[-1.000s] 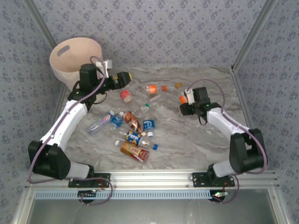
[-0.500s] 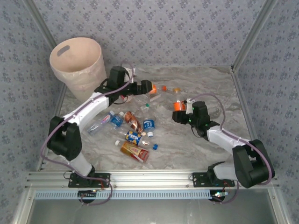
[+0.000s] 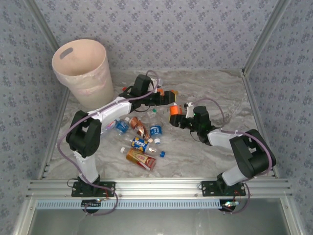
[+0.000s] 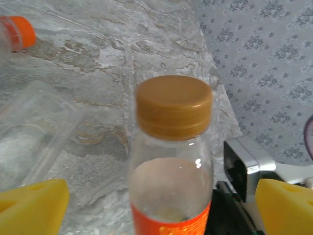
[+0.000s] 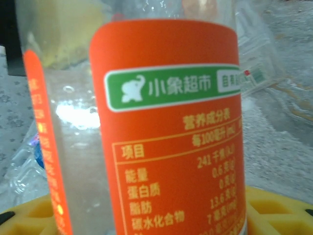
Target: Put the plastic bottles in the bin
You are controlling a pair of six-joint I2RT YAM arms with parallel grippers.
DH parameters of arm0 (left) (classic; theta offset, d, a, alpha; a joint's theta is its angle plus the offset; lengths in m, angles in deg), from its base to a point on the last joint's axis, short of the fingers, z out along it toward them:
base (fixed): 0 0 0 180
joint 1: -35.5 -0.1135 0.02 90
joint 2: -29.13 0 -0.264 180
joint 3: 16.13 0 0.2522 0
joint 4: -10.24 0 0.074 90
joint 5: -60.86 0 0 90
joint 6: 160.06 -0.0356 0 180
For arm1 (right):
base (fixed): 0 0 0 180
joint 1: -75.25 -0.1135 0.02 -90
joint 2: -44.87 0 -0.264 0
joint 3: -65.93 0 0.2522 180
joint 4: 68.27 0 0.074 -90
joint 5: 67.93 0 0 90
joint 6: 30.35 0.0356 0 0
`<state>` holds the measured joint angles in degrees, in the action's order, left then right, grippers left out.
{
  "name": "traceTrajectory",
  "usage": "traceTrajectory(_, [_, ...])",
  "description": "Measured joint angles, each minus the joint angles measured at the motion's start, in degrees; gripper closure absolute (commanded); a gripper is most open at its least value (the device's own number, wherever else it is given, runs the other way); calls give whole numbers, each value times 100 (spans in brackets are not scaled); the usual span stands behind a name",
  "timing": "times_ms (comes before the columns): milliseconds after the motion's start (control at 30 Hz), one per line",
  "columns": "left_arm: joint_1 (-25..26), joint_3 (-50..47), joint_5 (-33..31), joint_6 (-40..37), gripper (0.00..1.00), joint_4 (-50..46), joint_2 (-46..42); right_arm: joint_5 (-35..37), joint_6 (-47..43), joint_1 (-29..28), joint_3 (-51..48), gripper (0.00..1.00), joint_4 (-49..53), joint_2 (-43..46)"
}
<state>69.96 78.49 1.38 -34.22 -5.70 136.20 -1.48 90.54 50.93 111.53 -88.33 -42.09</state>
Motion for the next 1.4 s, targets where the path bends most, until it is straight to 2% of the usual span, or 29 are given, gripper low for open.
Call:
traceTrajectory(167, [7, 44, 144, 131, 6, 203, 179, -205, 151, -140, 225, 49, -245, -223])
traceTrajectory(400, [7, 74, 79, 282, 19, 232, 330, -398, 262, -251, 358, 49, -435, -256])
traceTrajectory(667, [17, 184, 120, 389, 40, 247, 376, -520, 409, -306, 555, 46, -260, -321])
traceTrajectory(1033, [7, 197, 140, 442, 48, 249, 380, -608, 409, -295, 787, 29, 234, -319])
traceTrajectory(1200, [7, 195, 140, 503, 49, 251, 385, -645, 214, -293, 876, 15, 625, -225])
traceTrajectory(1400, [-4, 181, 138, 584, 49, 391, 385, -597, -415, -254, 970, 0, 1679, 337])
